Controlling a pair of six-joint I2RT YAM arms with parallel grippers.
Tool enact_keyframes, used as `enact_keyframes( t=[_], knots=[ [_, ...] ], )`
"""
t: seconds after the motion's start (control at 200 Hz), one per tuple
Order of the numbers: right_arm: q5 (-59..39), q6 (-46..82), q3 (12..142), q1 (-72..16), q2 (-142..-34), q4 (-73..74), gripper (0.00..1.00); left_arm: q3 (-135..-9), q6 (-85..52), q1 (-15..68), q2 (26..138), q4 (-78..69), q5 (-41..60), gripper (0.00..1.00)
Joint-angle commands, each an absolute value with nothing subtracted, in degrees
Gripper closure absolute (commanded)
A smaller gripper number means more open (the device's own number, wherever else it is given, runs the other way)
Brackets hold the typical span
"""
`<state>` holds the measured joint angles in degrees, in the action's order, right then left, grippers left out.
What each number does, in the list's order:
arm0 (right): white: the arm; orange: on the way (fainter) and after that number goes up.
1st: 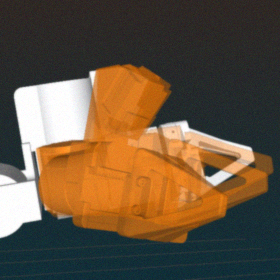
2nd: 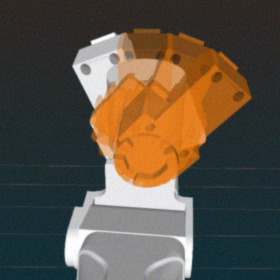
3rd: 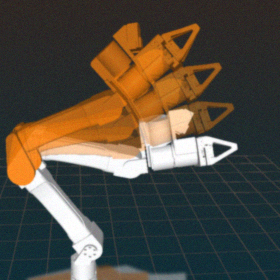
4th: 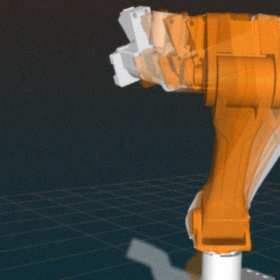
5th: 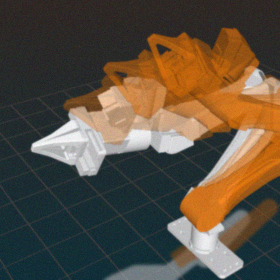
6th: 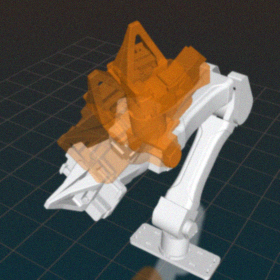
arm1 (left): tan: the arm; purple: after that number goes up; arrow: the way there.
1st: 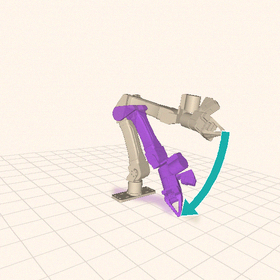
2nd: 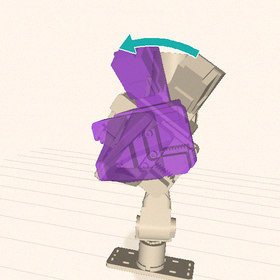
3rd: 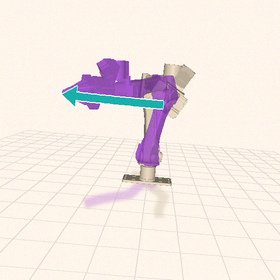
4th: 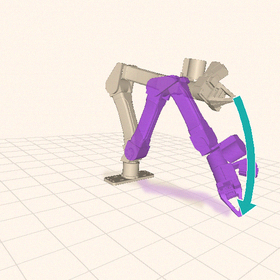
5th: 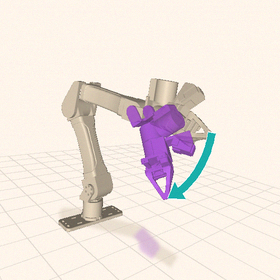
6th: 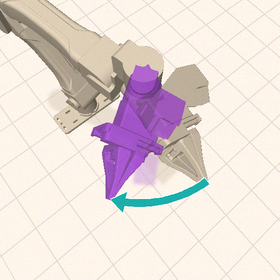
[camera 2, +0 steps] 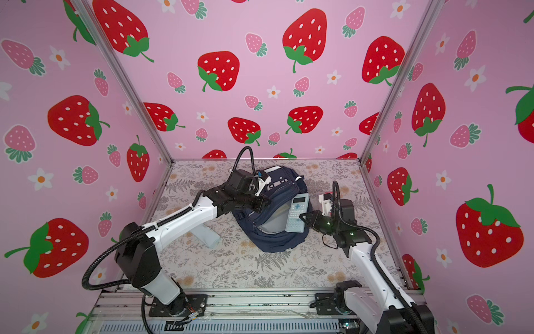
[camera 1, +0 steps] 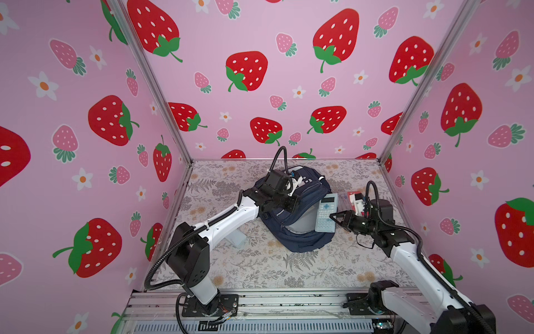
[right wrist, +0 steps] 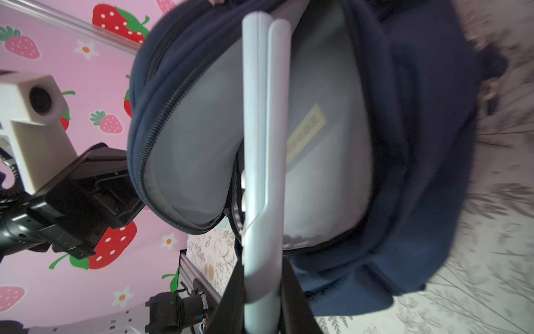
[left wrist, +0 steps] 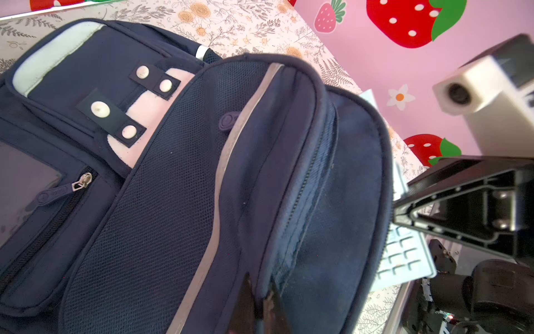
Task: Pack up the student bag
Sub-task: 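Insert the calculator into the open bag with the right gripper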
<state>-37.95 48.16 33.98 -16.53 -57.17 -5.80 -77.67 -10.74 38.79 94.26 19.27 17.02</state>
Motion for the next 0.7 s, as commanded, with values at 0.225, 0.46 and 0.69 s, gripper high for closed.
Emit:
enact_keyframes(
  t=[0.225,0.46,0.69],
  knots=[
    [-32.5,59.7,35.4,-27.6,-73.9,22.6,1.0,-76.3,-10.3,36.6,89.5,12.8,25.1,1.0],
    [-29.2,62.0,40.8,-33.3,-86.6,32.1,1.0,-74.7,-10.0,35.8,89.0,11.7,27.2,1.0],
    [-26.7,64.4,42.2,-34.8,-95.6,37.0,1.0,-72.5,-11.9,34.8,89.0,8.6,29.5,1.0]
  ],
)
